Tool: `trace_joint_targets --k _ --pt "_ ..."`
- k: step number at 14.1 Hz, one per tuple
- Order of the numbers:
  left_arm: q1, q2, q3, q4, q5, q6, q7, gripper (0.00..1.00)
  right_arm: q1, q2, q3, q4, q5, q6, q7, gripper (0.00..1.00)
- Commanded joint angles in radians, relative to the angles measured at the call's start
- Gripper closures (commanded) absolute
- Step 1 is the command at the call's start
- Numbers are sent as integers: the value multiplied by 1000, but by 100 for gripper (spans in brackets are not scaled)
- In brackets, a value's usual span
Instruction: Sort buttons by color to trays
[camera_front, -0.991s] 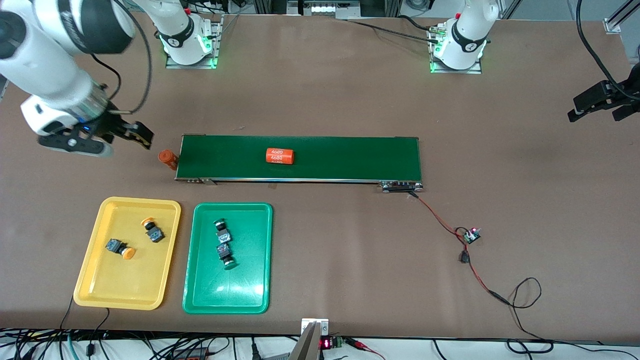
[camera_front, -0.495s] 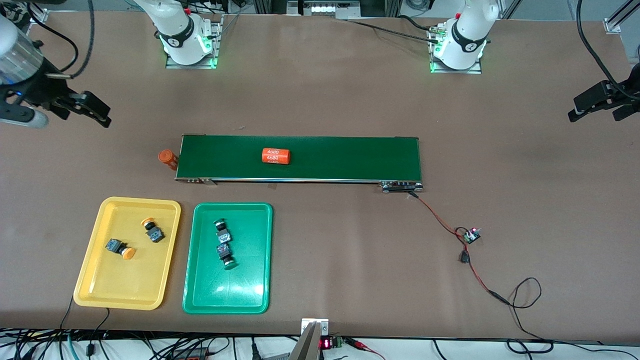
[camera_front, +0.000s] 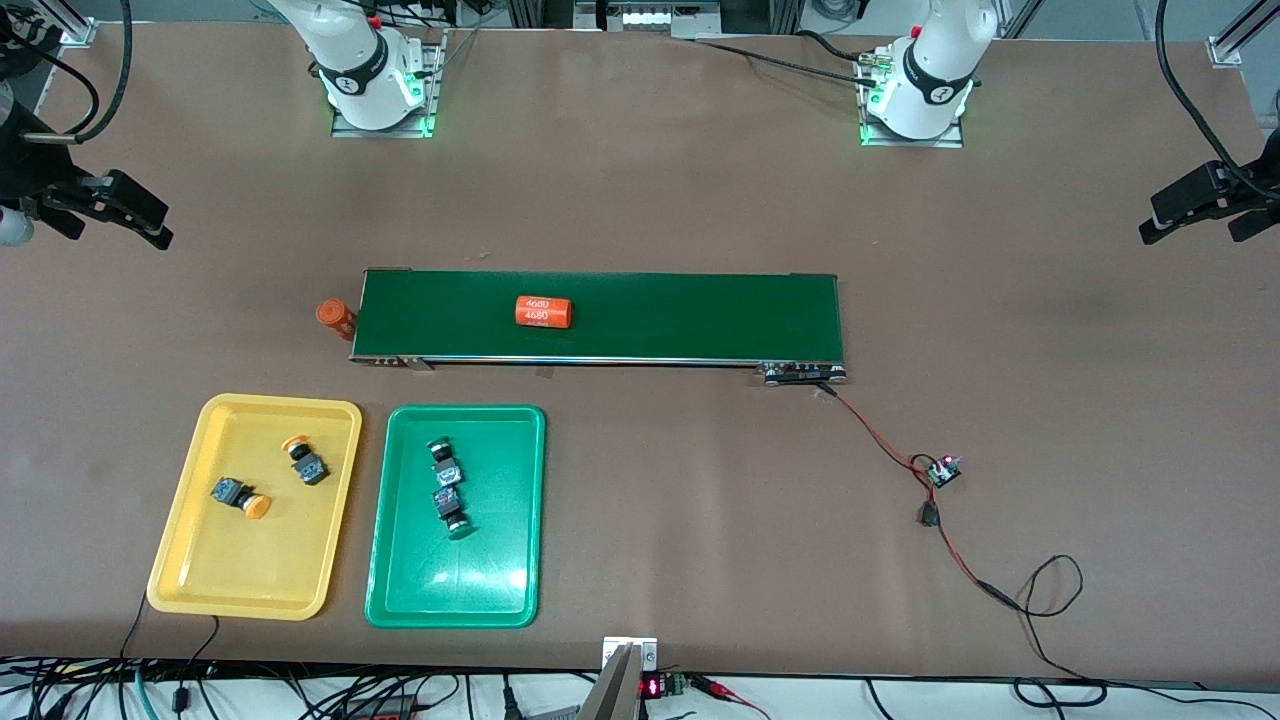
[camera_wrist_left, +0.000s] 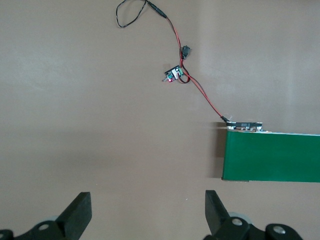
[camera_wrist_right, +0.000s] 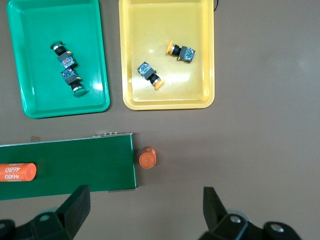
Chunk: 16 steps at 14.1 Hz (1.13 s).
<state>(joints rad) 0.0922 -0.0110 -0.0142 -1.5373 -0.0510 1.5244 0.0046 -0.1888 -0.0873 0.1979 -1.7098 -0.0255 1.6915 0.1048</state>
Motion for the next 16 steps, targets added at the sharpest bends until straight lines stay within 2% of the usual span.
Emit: trace_joint_targets --k 1,4,7,16 --pt "3 -4 -3 9 16 -6 0 0 75 9 -64 33 13 -24 -14 0" --pt "3 -4 -3 9 16 -6 0 0 92 11 -72 39 10 -38 -14 0" --pt "3 -4 -3 9 16 -6 0 0 211 18 -190 56 9 -50 -13 0" --pt "3 -4 -4 9 14 -6 0 0 215 41 -196 59 7 -53 -16 0"
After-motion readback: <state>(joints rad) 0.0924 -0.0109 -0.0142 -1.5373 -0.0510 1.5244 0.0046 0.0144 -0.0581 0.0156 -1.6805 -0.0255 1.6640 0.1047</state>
